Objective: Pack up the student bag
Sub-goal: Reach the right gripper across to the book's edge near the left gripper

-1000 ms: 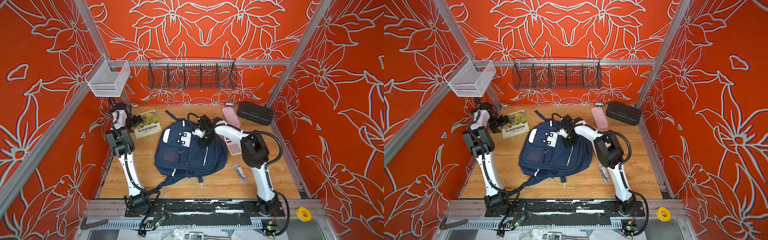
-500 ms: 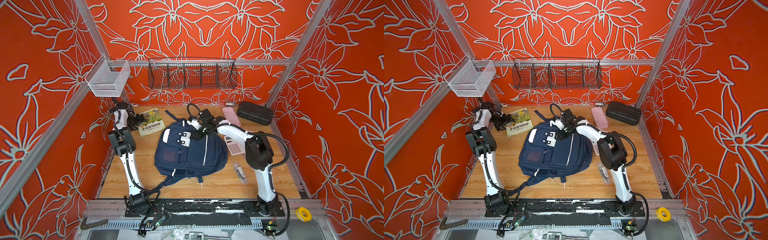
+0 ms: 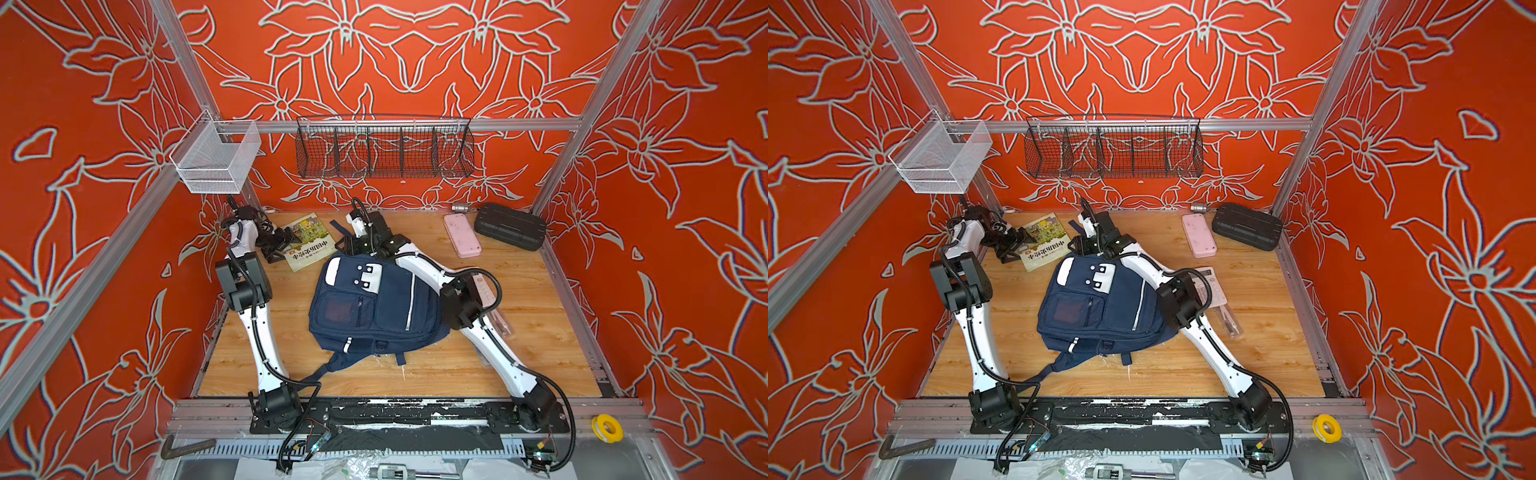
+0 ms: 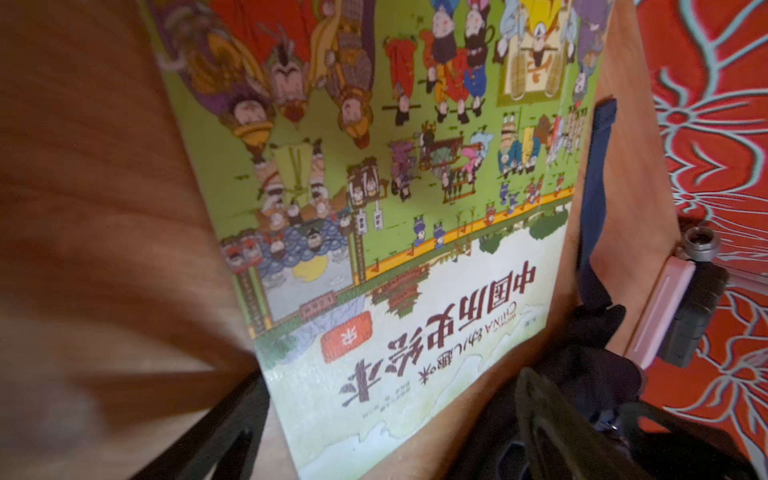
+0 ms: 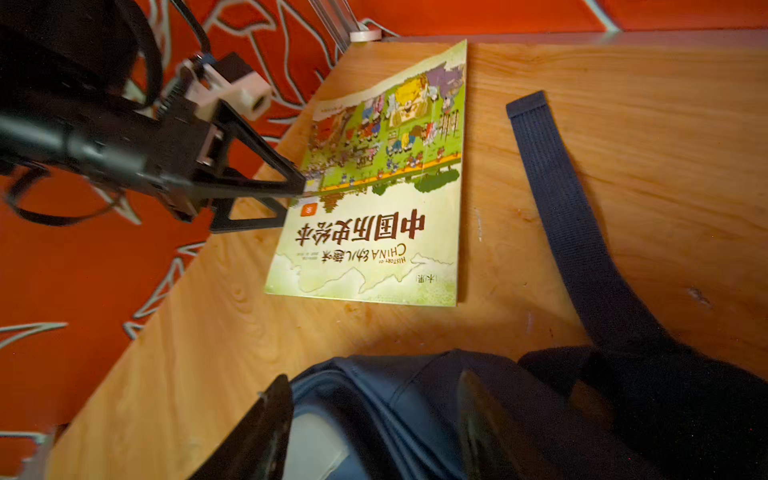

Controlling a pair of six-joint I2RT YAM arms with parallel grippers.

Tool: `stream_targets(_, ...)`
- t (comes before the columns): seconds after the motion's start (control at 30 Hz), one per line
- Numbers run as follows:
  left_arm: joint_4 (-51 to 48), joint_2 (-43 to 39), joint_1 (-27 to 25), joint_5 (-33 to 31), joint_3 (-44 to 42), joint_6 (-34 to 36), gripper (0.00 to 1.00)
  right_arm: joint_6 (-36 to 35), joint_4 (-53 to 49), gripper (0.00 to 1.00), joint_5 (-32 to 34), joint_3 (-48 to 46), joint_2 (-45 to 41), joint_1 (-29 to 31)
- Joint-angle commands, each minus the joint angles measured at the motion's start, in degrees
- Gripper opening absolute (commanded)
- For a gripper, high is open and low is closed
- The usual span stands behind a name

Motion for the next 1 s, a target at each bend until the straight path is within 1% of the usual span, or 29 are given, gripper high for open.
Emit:
stream_targets(0.0, -3.40, 4.10, -1.78, -0.97, -2.00, -0.34, 0.92, 1.29, 2.02, 0.65, 6.93, 7.62, 4.11, 0.64)
stream_targets(0.07, -5.59, 5.46, -2.59, -2.11, 0.22, 0.55, 0.92, -1.10, -3.38, 0.64, 9.79, 11.37, 6.14, 0.90)
stream_targets(0.1, -6.73, 6.20, -3.21, -2.89, 1.62, 0.75, 0.92, -1.54, -5.94, 0.63, 11.29, 10.84, 5.96, 0.82)
stream_targets(0.13, -7.76, 7.04, -3.51, -3.41, 3.22, 0.94, 0.93, -0.77, -7.18, 0.61, 11.11, 9.04, 5.36, 0.60)
stream_targets(0.17, -8.81, 7.90, -4.03, -3.59, 5.02, 1.23, 0.93, -0.45, -7.52, 0.56, 8.83, 6.30, 3.92, 0.26)
stream_targets(0.2, -9.60, 8.64, -4.48, -4.00, 6.46, 1.17, 0.93, -0.83, -9.84, 0.54, 8.57, 4.78, 2.80, 0.34)
stream_targets(0.27, -10.75, 9.45, -5.12, -4.27, 8.59, 1.11, 0.93, -0.38, -16.36, 0.54, 8.42, 4.52, 2.07, 0.16)
stream_targets(0.37, -10.93, 9.33, -5.93, -4.90, 8.65, 0.67, 0.93, 0.45, -22.03, 0.48, 3.82, 3.60, 1.63, 0.32)
stream_targets(0.5, -12.03, 8.79, -7.10, -4.79, 7.70, 0.66, 0.93, -0.51, -25.55, 0.45, 1.89, 1.97, -0.28, 0.74)
stream_targets(0.57, -13.53, 8.26, -8.14, -4.38, 7.77, 1.64, 0.93, -1.42, -26.13, 0.45, 2.17, 1.06, -1.73, 0.81)
stream_targets(0.63, -13.01, 6.25, -9.53, -4.85, 6.42, 1.72, 0.93, -3.21, -25.28, 0.46, 2.41, -0.62, -3.73, 0.79)
stream_targets(0.77, -3.34, -2.38, -11.73, -5.79, -0.24, -0.53, 0.95, -5.58, -17.71, 0.50, 1.71, -6.84, -9.95, 0.55)
stream_targets(0.87, 1.14, -5.25, -11.70, -6.40, -0.12, -3.19, 0.95, -5.41, -10.10, 0.52, 1.23, -12.97, -14.17, 0.30)
stream_targets(0.93, 2.72, -5.48, -11.66, -7.41, 0.90, -3.83, 0.95, -5.81, -8.02, 0.53, 0.42, -14.23, -15.39, 0.11)
stream_targets(0.97, 3.45, -5.31, -11.61, -8.94, 1.46, -4.48, 0.95, -5.98, -8.06, 0.53, 0.63, -14.25, -15.59, 0.11)
